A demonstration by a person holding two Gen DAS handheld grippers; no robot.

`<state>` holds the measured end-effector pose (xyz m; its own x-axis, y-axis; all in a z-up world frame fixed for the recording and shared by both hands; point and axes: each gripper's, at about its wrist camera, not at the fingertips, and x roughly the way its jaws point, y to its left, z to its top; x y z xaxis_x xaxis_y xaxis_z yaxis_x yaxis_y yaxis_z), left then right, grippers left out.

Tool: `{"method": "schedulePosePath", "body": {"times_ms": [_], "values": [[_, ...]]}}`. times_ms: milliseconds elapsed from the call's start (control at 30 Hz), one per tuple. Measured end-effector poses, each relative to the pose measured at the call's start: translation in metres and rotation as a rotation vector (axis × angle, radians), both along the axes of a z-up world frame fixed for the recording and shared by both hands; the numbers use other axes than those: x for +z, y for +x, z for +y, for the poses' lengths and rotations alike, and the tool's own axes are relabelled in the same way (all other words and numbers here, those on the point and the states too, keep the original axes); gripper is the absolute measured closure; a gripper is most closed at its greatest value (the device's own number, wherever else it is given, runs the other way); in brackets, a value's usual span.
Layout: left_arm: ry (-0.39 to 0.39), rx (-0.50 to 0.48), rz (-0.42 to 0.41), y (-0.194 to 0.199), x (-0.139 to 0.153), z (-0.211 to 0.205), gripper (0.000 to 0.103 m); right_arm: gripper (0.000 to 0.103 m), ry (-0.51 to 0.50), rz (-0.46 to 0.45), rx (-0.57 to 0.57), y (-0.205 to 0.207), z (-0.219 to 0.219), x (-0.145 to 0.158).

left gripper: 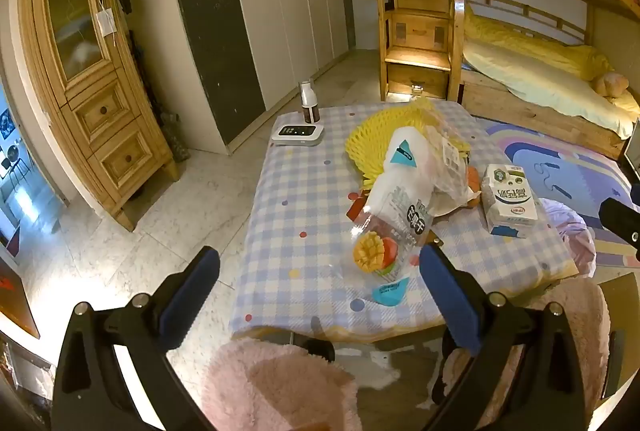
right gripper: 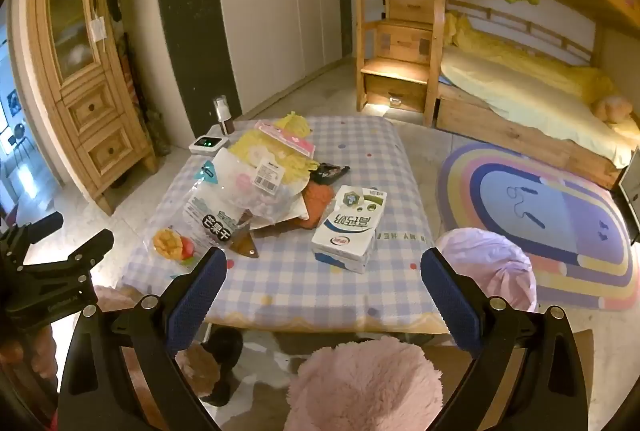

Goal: Collect trash

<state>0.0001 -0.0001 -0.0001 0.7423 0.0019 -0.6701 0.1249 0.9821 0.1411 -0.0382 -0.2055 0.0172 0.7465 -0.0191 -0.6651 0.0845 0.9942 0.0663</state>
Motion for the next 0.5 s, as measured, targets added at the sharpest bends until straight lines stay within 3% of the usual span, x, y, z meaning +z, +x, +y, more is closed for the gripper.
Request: {"method": "schedulePosePath", "body": {"times_ms": [500], "values": [[-0.003, 0.008, 0.009, 0.002, -0.009, 0.006, 0.006, 0.007, -0.01, 0.006, -0.004, -0.001, 0.0, -0.006]]}}
